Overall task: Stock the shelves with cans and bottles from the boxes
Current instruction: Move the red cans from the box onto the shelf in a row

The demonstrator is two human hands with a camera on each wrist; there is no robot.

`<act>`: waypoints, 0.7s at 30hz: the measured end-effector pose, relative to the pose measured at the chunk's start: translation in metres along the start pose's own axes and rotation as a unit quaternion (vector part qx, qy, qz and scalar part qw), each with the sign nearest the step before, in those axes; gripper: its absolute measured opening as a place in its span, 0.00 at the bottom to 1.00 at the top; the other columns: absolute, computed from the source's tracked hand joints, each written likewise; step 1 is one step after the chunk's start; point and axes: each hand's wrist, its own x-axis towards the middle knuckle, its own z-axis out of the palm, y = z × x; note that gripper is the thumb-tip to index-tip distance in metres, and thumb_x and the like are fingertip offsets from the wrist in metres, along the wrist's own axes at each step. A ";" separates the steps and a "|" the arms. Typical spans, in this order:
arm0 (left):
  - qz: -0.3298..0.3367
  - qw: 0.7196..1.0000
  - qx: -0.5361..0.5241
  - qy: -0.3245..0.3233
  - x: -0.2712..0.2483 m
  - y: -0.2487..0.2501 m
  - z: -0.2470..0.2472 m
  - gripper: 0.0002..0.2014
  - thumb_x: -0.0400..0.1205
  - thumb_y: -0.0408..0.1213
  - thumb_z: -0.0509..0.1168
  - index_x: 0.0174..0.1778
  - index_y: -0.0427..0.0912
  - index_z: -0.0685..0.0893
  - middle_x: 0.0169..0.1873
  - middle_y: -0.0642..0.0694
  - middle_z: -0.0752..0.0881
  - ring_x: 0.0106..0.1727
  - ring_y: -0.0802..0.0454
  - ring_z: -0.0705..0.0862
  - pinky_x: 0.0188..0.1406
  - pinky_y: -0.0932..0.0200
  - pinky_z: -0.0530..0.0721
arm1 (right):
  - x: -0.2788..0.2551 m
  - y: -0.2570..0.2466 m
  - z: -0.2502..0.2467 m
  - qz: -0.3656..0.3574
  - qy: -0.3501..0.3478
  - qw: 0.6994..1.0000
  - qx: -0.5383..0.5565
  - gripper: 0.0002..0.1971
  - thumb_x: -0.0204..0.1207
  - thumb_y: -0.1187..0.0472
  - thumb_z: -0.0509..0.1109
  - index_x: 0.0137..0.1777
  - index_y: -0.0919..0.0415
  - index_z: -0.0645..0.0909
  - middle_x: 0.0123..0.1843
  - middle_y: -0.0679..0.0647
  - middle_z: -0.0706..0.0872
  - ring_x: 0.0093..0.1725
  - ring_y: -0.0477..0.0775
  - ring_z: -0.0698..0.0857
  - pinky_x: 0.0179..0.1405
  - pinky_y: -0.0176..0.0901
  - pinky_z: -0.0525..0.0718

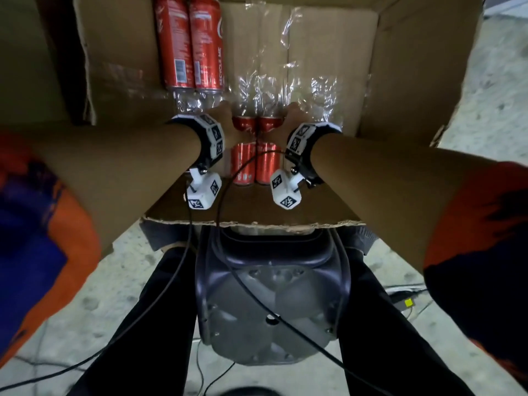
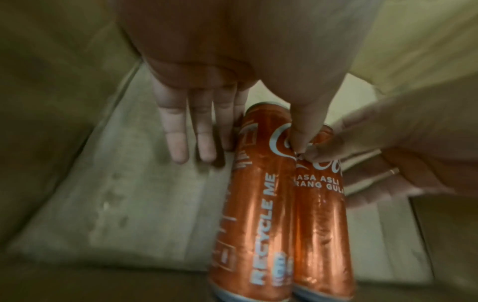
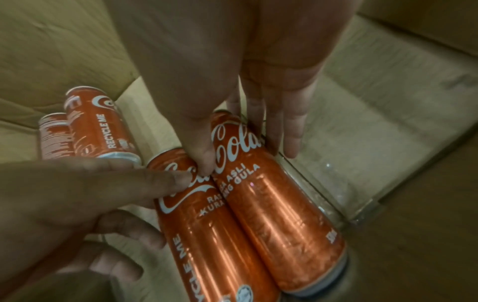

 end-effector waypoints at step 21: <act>-0.019 0.949 -0.311 0.038 -0.130 0.030 -0.042 0.24 0.78 0.48 0.76 0.68 0.51 0.76 0.53 0.55 0.87 0.51 0.59 0.86 0.53 0.58 0.83 | -0.088 0.010 -0.035 -0.075 -0.030 0.990 0.112 0.26 0.75 0.60 0.80 0.70 0.62 0.76 0.54 0.51 0.87 0.46 0.47 0.88 0.41 0.39 0.86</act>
